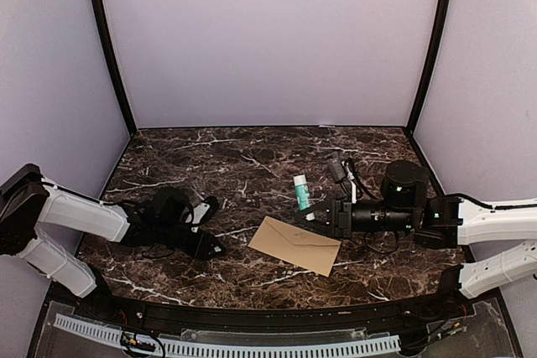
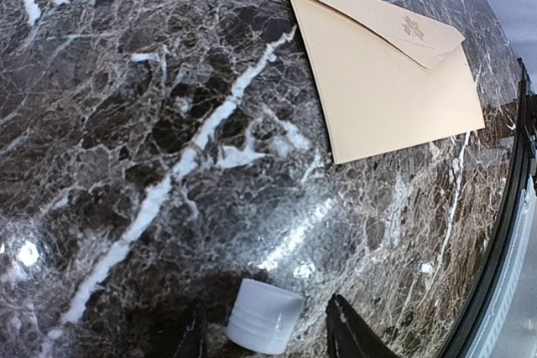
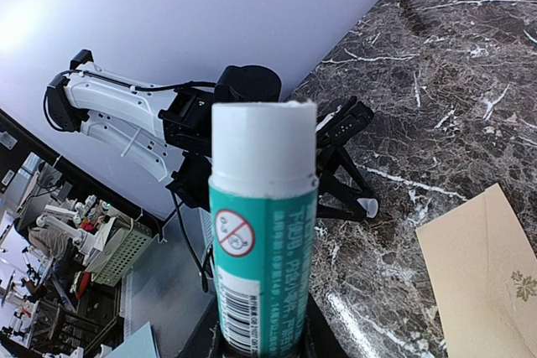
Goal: Place the letter into the envelope and seal it
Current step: Pick up the solid glue cap from the center of the board.
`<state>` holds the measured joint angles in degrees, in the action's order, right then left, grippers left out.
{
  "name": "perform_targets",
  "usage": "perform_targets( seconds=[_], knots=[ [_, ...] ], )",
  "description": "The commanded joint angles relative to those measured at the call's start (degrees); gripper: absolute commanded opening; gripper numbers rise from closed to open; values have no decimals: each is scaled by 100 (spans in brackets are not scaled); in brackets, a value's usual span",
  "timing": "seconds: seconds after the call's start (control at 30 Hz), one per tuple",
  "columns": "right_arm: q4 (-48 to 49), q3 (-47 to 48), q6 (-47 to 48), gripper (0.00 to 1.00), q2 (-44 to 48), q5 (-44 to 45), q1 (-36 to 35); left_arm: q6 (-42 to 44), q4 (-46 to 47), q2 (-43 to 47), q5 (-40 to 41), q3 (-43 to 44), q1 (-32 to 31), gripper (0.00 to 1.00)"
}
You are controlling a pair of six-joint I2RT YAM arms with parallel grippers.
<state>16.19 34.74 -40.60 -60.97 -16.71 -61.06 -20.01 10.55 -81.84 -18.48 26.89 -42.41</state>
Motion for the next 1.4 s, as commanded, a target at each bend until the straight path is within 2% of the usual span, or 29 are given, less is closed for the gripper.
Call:
perform_targets(
  seconds=[0.0, 0.23, 0.53, 0.63, 0.97, 1.07, 1.17, 1.27, 1.37],
  knots=[
    [166, 86, 66, 4, -1, -34, 32, 136, -260, -55, 67, 37, -204, 47],
    [166, 61, 61, 4, 48, -30, 25, 192, -528, -259, 521, 144, -448, 46],
    [157, 43, 58, 4, 105, -12, 25, 153, -826, -494, 923, 319, -750, 39],
    [166, 44, 55, 4, 103, -10, 24, 106, -833, -528, 924, 300, -814, 32],
    [174, 55, 57, 4, 105, 10, 27, -527, -894, -414, 1231, 177, -938, 26],
    [174, 59, 57, 4, 104, 10, 25, -1045, -953, -312, 1583, 136, -944, 27],
    [183, 59, 50, 4, 108, 10, 27, -1477, -825, -149, 1580, 10, -944, 35],
    [173, 55, 44, 4, 110, 1, 27, -1515, -777, -14, 1501, -24, -944, 45],
    [182, 35, 46, 4, 139, 1, 25, -1435, -782, 121, 1411, -70, -963, 51]
  ],
)
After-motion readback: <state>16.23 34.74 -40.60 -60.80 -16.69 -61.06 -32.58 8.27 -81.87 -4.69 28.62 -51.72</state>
